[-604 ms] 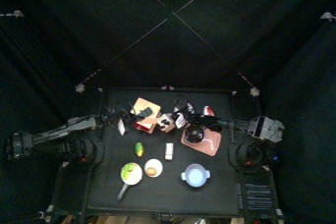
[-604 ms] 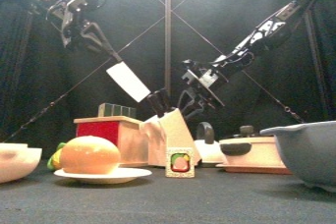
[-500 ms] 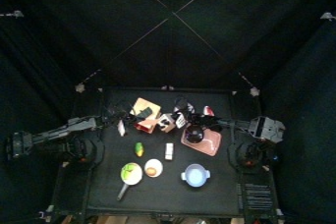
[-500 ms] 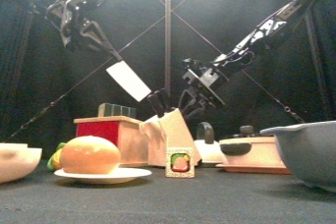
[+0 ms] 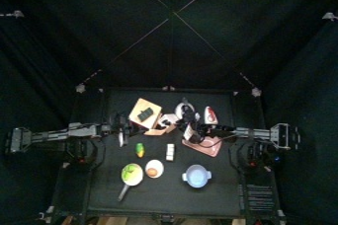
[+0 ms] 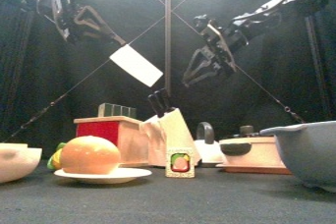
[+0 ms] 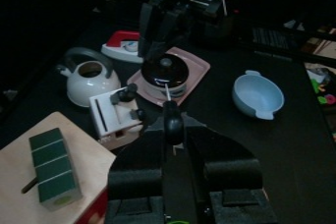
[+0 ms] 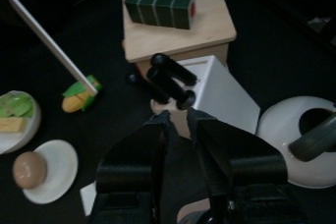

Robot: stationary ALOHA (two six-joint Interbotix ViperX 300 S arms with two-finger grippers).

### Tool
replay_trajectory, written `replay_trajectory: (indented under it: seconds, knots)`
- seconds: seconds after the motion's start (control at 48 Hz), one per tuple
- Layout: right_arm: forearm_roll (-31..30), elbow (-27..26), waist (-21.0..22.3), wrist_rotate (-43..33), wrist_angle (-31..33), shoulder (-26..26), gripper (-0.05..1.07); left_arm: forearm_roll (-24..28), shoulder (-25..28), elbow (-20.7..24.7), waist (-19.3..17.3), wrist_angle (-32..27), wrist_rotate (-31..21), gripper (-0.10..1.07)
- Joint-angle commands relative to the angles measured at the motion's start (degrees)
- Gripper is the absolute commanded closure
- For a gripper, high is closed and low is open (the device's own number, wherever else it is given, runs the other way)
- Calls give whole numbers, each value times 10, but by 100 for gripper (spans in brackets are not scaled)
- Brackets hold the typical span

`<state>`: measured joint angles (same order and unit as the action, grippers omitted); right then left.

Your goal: Grab cleaver with both hands

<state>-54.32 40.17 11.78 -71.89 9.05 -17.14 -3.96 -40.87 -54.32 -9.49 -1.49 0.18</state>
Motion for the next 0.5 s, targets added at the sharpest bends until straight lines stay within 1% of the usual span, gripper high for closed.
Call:
replay_trajectory:
  seconds: [0.0, 0.146, 0.25, 0.396, 0.479]
  knots:
    - [11, 6, -14, 0, -1, -28, 39, 4, 1, -11, 7, 44, 1, 55]
    - [26, 26, -29, 0, -1, -41, 39, 16, 1, -42, 14, 110, 2, 55]
    - [36, 38, -40, 1, -1, -45, 39, 38, 6, -62, 22, 156, 2, 55]
    - [39, 50, -48, 1, -1, -44, 39, 76, 19, -76, 32, 193, 2, 55]
    - [41, 57, -54, 0, -1, -45, 39, 91, 36, -78, 32, 207, 2, 55]
